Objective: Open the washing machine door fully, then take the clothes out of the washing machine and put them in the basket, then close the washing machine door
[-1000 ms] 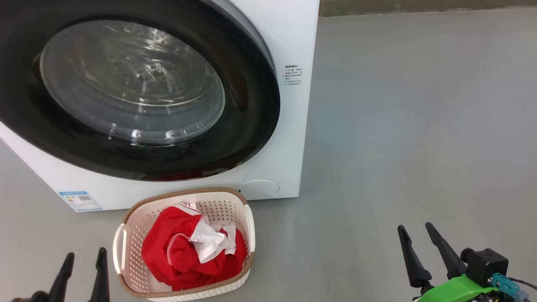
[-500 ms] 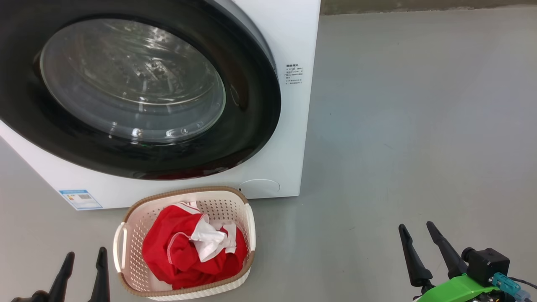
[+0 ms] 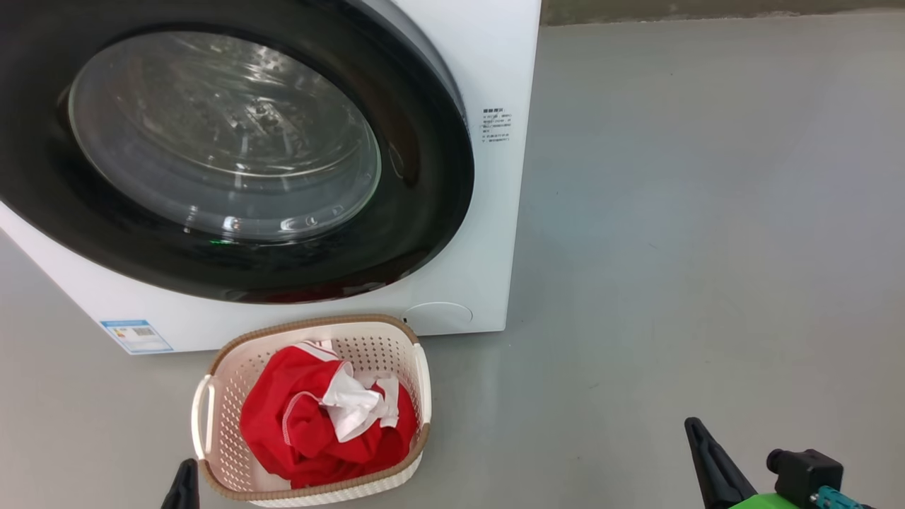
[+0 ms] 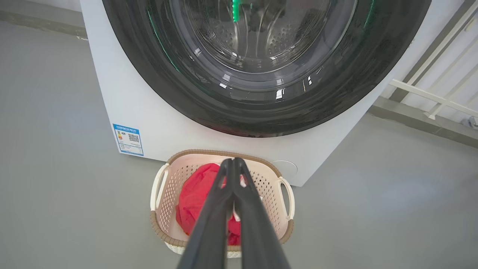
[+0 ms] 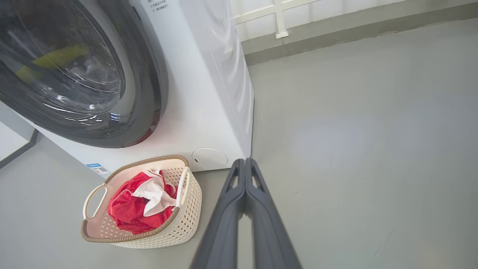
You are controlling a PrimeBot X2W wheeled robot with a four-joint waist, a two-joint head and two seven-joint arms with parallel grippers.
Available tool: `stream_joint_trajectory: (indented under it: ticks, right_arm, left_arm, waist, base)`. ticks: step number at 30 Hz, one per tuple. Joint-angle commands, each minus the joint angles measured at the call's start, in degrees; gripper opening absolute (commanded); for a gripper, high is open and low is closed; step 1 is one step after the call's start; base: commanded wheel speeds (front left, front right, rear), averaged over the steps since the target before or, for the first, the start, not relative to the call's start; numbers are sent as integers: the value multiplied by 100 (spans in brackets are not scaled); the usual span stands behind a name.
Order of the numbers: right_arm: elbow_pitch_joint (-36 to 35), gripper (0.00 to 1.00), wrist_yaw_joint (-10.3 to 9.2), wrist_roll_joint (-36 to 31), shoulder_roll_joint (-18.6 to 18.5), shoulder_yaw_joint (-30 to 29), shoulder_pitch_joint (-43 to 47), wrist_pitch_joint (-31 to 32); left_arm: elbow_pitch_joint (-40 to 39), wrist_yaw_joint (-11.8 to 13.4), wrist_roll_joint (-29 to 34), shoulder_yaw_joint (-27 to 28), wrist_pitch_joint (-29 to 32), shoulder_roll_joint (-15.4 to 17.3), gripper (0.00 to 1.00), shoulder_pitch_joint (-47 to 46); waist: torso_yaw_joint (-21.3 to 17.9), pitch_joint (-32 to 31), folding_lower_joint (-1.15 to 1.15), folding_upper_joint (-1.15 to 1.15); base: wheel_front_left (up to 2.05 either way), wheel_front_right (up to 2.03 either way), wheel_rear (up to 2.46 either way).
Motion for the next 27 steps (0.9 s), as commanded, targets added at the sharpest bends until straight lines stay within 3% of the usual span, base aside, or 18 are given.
stream_joint_trajectory:
  ticks: [1,7,27]
  right_arm:
    - [-144,0,-1,246,-17,-25,-78,44]
    - [-169,0,-1,606,-10,-55,-105,140]
    - [-270,0,-4,1799,18,-166,-193,466]
  left_arm:
    - [-129,-1,-188,65,46,77,0,-46]
    - [-137,-2,-514,102,143,55,0,-96]
    - [-181,-4,-1597,232,472,-18,0,-259]
  waist:
    - [2,-14,12,0]
    - [8,-21,0,0]
    - [26,-72,0,0]
  base:
    - [0,0,0]
    - [0,0,0]
    - [0,0,0]
